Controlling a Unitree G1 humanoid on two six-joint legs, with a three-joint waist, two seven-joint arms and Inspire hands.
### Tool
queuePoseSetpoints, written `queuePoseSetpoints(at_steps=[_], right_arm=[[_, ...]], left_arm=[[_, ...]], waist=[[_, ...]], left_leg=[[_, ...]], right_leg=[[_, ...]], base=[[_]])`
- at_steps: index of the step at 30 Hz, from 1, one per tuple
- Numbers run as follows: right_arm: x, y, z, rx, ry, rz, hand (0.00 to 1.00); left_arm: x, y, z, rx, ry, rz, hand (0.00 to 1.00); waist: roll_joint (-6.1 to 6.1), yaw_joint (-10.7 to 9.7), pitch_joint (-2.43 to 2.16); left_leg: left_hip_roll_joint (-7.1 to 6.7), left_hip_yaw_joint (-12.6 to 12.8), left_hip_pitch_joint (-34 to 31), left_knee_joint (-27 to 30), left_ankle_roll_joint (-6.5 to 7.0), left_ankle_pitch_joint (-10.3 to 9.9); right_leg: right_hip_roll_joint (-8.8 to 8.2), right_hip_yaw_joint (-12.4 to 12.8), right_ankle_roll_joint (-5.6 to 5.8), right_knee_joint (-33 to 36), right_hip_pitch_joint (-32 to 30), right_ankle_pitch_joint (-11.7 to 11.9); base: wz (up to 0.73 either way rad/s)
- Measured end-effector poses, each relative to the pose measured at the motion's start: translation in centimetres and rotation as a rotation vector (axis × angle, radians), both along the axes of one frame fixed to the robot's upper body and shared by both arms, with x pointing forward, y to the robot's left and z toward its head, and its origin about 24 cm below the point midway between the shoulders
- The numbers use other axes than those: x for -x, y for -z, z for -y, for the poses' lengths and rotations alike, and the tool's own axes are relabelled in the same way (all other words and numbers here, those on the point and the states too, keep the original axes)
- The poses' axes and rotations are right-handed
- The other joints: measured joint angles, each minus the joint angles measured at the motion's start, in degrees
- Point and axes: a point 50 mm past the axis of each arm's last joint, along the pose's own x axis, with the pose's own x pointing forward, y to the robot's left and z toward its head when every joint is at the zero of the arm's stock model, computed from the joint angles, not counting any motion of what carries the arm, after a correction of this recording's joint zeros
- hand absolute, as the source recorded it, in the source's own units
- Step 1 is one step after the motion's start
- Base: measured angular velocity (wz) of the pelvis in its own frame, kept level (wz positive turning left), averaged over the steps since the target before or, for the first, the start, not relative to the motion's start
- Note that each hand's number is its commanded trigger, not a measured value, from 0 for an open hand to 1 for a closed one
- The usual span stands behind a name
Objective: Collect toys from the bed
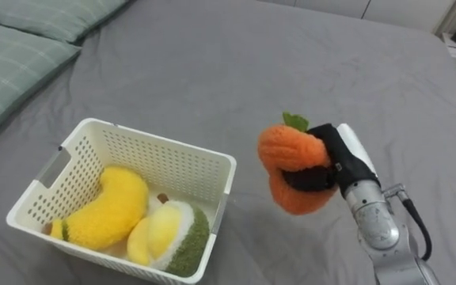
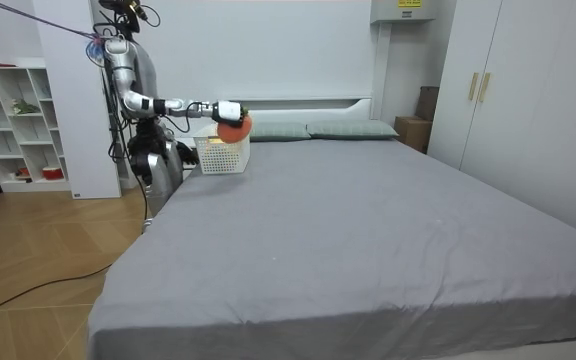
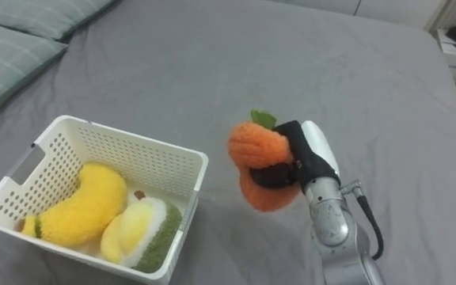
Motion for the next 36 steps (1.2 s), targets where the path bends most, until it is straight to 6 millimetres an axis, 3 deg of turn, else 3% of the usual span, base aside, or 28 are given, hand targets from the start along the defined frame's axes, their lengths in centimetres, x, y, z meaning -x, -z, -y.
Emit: queuePoseSetpoints(at_steps=[12,20,27,36], right_arm=[[-1.7,-4.6,-1.5,0.066,-0.054,0.188,1.0],[-2.0,-5.7,-2.9,0.065,-0.123,0.213,1.0],[-3.5,-8.2,-4.4,0.091,-0.18,0.281,1.0],[-3.4,-8.0,-6.6,0.105,-0.298,0.239,1.0]], left_arm=[[-0.7,-0.1,0.1,0.012,0.008,0.002,0.0],[-0.9,0.1,0.1,0.017,0.008,-0.01,0.0],[-1.0,0.0,0.0,0.014,0.009,-0.012,0.0],[-1.8,0.0,0.2,0.013,0.027,-0.008,0.0]], waist=[[-0.53,1.9,-0.05],[-1.58,4.1,0.52],[-2.56,5.0,0.11],[-3.66,7.9,0.63]], left_leg=[[0.03,0.0,-0.2,0.1,0.01,0.0],[-0.01,-0.3,-0.7,0.0,0.01,0.0],[-0.16,-2.2,-1.8,0.9,0.02,0.0],[-0.34,-3.4,-2.3,1.5,0.04,0.0]], right_leg=[[0.03,0.4,0.0,0.0,-0.3,0.0],[-0.02,-0.1,0.01,0.0,-0.7,0.0],[-0.1,-1.8,0.01,-0.1,-0.8,0.0],[-0.31,-3.1,0.02,-0.1,-0.4,0.0]], base=[[0.0],[0.01],[0.13],[0.07]])
